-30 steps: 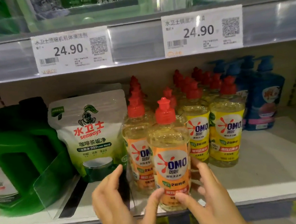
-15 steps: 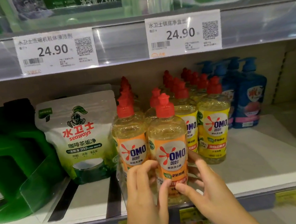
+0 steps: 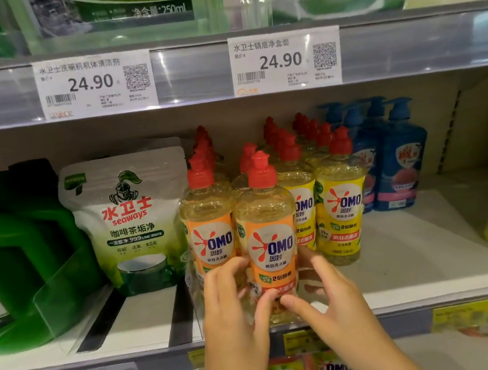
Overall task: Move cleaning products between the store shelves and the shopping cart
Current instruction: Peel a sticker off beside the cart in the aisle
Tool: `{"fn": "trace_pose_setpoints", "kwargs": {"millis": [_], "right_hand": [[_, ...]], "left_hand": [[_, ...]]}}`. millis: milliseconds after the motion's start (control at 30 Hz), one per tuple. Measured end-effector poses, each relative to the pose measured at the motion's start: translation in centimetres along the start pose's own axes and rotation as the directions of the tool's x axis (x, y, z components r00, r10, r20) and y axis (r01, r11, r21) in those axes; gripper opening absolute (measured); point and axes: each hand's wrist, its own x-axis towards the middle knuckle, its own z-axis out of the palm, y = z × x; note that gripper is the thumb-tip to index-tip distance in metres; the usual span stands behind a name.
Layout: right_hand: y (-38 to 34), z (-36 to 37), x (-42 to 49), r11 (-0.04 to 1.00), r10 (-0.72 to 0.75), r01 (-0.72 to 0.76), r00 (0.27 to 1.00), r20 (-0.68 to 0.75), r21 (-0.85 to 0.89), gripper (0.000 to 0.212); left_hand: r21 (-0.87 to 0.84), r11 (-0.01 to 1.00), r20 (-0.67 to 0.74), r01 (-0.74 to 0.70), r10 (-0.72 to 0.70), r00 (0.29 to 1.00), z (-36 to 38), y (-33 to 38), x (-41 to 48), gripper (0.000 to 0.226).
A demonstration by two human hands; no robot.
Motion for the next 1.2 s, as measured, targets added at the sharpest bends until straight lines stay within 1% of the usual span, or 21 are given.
{"fn": "trace_pose_setpoints", "kwargs": {"millis": [67,233,467,533,600,667,733,833,967,1067,1200], "right_hand": [[0.0,0.1,0.3,0.999,0.015,-0.015,1.000,-0.006,-0.034,0.060],[0.0,0.3,1.2,0.994,0.024,-0.027,0.999,-0.027,-0.102,0.069],[-0.1,0.3,0.9,0.997,0.020,-0.022,0.999,-0.032,-0.069,0.069],[-0.3,-0.1,0.3,0.999,-0.012,0.008,0.998,-0.069,-0.049,0.066],[-0.8,-0.6,-0.3,0.997,-0.073,0.073,0.988,-0.134,0.000,0.058],[-1.4,-1.3,-0.8,0.987,-0.138,0.152,0.973,-0.184,0.062,0.047],[-1.8,-1.8,-1.0,0.968,-0.206,0.230,0.958,-0.197,0.104,0.041],[-2.1,-2.1,-1.3,0.943,-0.254,0.282,0.953,-0.166,0.177,0.039],[-2.3,-2.1,-1.4,0.920,-0.296,0.312,0.950,-0.101,0.238,0.037],[-2.5,-1.6,-1.8,0.892,-0.344,0.345,0.937,-0.058,0.291,0.035],[-3.4,-0.3,-2.8,0.848,-0.409,0.385,0.913,-0.014,0.365,0.032]], "left_hand": [[0.013,1.000,0.003,0.028,-0.028,1.000,0.2,0.1,0.1,0.063],[0.048,0.996,0.015,0.069,-0.070,0.997,0.6,0.2,0.6,0.052],[0.074,0.992,0.037,0.103,-0.106,0.994,0.4,0.7,0.5,0.049],[0.048,0.993,0.033,0.105,-0.106,0.994,0.1,0.8,0.4,0.047],[-0.008,0.993,0.028,0.121,-0.121,0.992,-0.4,1.3,0.5,0.043],[-0.087,0.985,0.056,0.152,-0.148,0.987,-0.8,2.0,0.7,0.036],[-0.165,0.967,0.100,0.195,-0.180,0.979,-1.1,2.7,0.7,0.030],[-0.224,0.948,0.131,0.226,-0.201,0.971,-1.5,3.4,0.5,0.027],[-0.249,0.941,0.109,0.230,-0.209,0.972,-2.3,4.8,0.3,0.025],[-0.233,0.943,0.067,0.236,-0.227,0.972,-3.0,5.4,-0.4,0.022],[-0.221,0.942,-0.030,0.254,-0.267,0.963,-5.0,6.5,-2.1,0.022]]}}
